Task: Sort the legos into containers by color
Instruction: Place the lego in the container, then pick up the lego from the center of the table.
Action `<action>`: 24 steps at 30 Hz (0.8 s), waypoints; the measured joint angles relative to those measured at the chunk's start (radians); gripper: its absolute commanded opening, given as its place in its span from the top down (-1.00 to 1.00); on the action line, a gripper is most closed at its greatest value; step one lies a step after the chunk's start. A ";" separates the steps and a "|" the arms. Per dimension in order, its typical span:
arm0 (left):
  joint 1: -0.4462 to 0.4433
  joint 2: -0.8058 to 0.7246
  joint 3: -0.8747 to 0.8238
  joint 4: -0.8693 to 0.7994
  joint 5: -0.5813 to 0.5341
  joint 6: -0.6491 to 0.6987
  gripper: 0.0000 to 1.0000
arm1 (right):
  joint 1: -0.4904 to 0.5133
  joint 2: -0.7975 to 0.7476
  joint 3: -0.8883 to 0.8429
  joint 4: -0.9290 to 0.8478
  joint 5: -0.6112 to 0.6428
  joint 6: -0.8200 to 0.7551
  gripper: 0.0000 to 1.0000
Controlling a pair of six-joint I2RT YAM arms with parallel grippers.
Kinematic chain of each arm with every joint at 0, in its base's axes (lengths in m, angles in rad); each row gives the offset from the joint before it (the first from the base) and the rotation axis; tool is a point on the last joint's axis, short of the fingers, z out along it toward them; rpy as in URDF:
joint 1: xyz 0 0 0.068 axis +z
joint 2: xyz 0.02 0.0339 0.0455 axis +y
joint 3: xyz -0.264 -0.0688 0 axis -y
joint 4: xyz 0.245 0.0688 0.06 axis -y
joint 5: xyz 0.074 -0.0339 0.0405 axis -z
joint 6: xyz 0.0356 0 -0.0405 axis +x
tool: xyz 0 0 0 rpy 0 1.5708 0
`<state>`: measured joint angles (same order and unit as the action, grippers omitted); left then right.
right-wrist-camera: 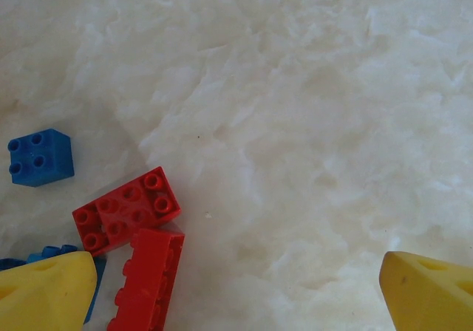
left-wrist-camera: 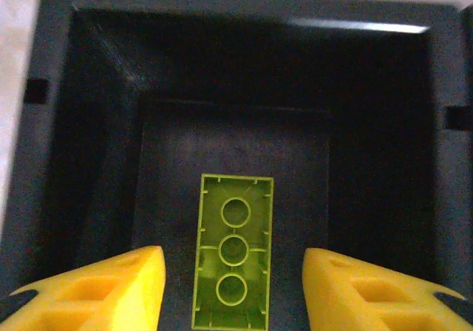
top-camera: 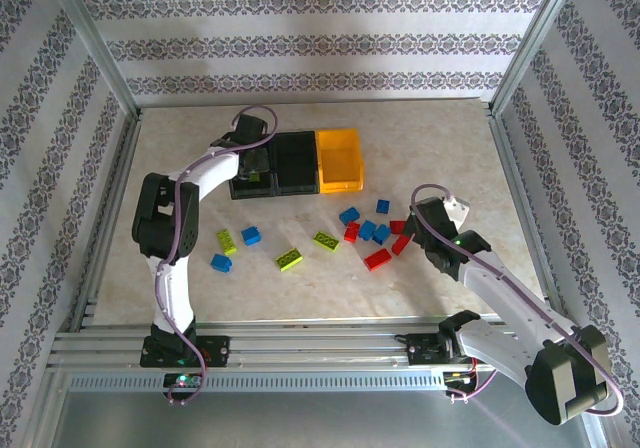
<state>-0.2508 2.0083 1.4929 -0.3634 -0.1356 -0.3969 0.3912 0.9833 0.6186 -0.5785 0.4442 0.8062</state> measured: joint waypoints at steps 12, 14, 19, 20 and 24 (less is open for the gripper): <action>-0.024 -0.216 -0.104 0.000 0.001 -0.037 -0.39 | 0.015 0.042 0.000 -0.005 -0.074 0.025 -0.74; -0.024 -0.265 -0.140 0.004 0.001 -0.044 -0.53 | 0.021 0.057 0.000 -0.001 -0.086 0.029 -0.70; -0.024 -0.407 -0.259 0.033 0.003 -0.057 -0.99 | 0.032 0.105 0.002 0.016 -0.116 0.033 -0.54; -0.024 -0.433 -0.283 0.043 0.003 -0.063 -0.99 | 0.033 0.115 0.003 0.021 -0.122 0.033 -0.51; -0.024 -0.527 -0.379 0.075 -0.013 -0.063 -0.99 | 0.039 0.162 0.017 0.040 -0.141 0.037 -0.47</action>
<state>-0.2752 1.4815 1.1137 -0.2882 -0.1482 -0.4599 0.4301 1.1454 0.6357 -0.5381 0.3031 0.8429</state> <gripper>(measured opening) 0.994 0.744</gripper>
